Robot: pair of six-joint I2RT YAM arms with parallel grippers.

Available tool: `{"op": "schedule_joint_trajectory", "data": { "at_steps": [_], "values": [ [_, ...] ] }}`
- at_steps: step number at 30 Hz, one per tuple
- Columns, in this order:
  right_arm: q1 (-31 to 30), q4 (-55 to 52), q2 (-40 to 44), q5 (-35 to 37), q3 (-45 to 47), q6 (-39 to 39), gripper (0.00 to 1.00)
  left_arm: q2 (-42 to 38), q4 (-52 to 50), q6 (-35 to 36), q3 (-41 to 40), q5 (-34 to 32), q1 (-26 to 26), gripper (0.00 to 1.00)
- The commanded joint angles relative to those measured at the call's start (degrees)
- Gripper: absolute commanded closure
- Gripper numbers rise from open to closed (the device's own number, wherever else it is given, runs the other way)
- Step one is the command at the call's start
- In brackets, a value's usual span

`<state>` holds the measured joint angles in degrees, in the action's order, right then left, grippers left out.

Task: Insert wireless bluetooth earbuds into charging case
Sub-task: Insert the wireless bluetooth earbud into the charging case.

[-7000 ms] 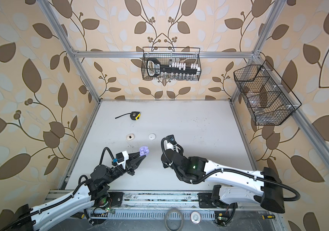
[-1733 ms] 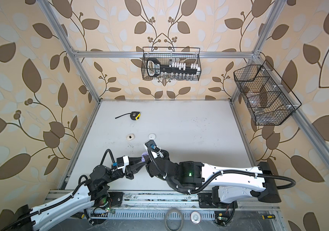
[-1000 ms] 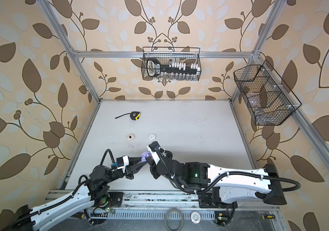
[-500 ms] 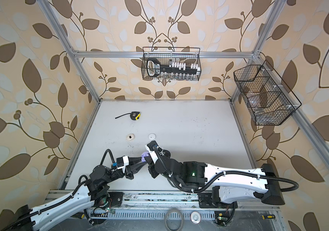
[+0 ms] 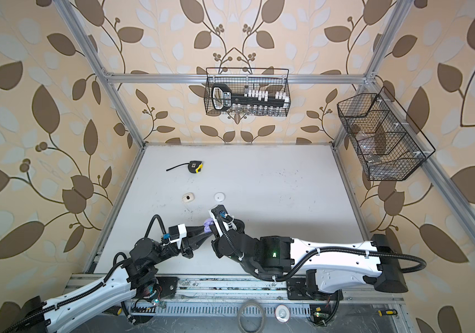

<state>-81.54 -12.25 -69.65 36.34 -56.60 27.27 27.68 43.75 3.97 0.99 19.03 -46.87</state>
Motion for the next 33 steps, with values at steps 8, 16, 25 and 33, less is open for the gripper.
{"op": "schedule_joint_trajectory", "data": {
  "at_steps": [8,16,25,33],
  "values": [
    [-1.1,2.9,1.6,-1.8,3.6,1.6,0.73,-1.4,2.9,-0.6,2.0,-1.7,-0.1,1.0],
    [-1.1,-4.9,7.7,-0.6,-0.9,-0.6,0.7,-0.7,0.9,1.1,2.9,-1.0,-0.1,1.0],
    [8.9,-19.8,12.1,-6.9,-6.4,-3.4,0.79,0.0,1.2,1.1,3.5,1.3,-0.1,1.0],
    [19.9,-9.7,9.1,-23.4,-1.1,-7.3,0.74,3.3,2.4,2.2,4.2,5.6,-0.1,1.0]
  ]
}}
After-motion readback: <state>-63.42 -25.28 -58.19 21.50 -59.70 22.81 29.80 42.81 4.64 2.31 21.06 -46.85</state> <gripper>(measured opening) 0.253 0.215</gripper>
